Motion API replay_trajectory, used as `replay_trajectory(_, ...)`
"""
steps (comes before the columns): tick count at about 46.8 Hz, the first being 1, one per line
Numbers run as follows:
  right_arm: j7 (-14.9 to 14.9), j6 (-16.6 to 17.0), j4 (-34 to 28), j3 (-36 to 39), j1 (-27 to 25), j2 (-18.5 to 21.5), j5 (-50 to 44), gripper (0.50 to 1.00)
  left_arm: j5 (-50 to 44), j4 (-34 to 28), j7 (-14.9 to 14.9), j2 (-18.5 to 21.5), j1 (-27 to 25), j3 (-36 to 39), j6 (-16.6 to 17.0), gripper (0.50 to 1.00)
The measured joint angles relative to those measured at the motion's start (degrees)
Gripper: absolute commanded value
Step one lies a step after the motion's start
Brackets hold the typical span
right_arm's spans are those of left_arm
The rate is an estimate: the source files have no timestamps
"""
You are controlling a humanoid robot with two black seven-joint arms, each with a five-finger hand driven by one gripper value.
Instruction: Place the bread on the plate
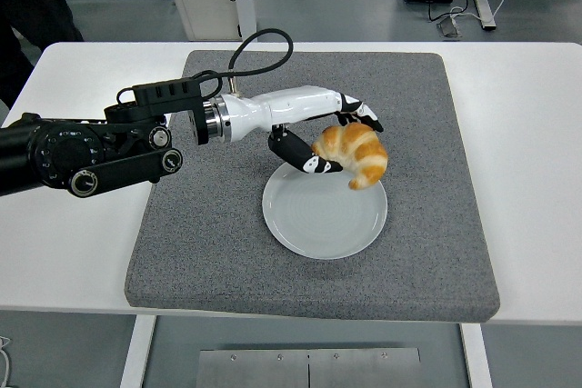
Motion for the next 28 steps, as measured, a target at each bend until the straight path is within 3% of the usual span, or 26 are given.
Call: replay_trajectory(28,0.0,0.0,0.0,0.0,0.0,0.0,0.0,1.000,5.1,0.3,0.1,0.0,2.8,3.2,4.6,0.718)
